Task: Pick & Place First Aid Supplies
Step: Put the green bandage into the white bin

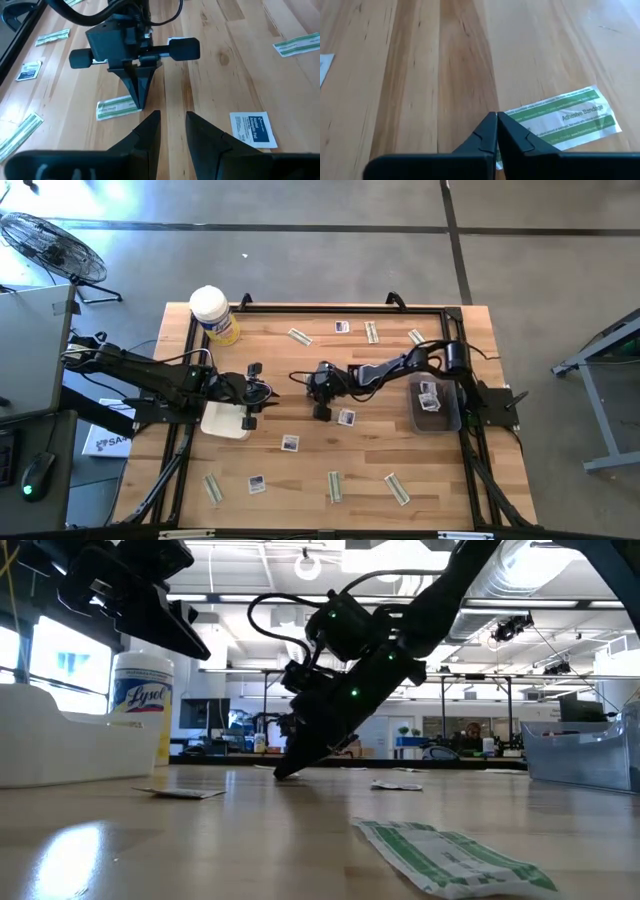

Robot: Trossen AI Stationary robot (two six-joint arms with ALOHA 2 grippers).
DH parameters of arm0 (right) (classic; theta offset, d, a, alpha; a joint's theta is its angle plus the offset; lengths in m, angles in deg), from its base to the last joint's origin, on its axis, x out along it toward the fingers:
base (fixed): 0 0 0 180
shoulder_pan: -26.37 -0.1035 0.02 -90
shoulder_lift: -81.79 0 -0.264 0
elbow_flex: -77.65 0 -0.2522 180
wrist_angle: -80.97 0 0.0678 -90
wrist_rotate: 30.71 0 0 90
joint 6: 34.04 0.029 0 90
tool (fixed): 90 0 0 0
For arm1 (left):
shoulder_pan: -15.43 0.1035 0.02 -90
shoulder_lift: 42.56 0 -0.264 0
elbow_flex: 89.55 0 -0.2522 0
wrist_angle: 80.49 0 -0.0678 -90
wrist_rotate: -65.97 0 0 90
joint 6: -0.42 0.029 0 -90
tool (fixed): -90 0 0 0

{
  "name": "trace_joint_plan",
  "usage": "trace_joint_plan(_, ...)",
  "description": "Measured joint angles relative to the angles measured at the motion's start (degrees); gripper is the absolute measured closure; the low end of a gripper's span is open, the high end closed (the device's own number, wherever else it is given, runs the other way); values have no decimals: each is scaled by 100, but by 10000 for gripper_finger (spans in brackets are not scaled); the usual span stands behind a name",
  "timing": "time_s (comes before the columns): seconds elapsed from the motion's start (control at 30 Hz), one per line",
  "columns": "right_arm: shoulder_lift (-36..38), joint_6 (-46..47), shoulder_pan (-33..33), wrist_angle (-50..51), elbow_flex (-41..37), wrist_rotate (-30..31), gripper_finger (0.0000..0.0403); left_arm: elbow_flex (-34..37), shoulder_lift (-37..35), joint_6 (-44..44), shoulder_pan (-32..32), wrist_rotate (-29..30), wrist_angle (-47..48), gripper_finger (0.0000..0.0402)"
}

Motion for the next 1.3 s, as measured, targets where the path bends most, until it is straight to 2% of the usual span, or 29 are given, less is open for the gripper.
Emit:
trace_joint_plan(0.2,128,134,-160,-134,-20,17,401,0,66,54,0,0,-34,314)
trace_joint_plan(0.4,620,239,-437,-337,-13,69,401,9,326,50,0,-6,-89,314)
trace_joint_plan(0.57,894,116,-631,-386,-9,123,402,7,726,70,-1,-76,-658,314)
trace_joint_plan(0.77,896,297,-742,-305,-9,40,402,4,1217,456,-2,-147,-1075,314)
trace_joint_plan(0.93,896,541,-739,-419,-7,-44,402,7,1586,1110,-2,59,-1292,313)
trace_joint_plan(1.07,898,771,-741,-365,-4,-218,401,11,1758,1506,-2,343,-1448,293)
trace_joint_plan(1.3,898,825,-741,-474,-2,-301,401,9,1777,2334,-2,616,-1513,231)
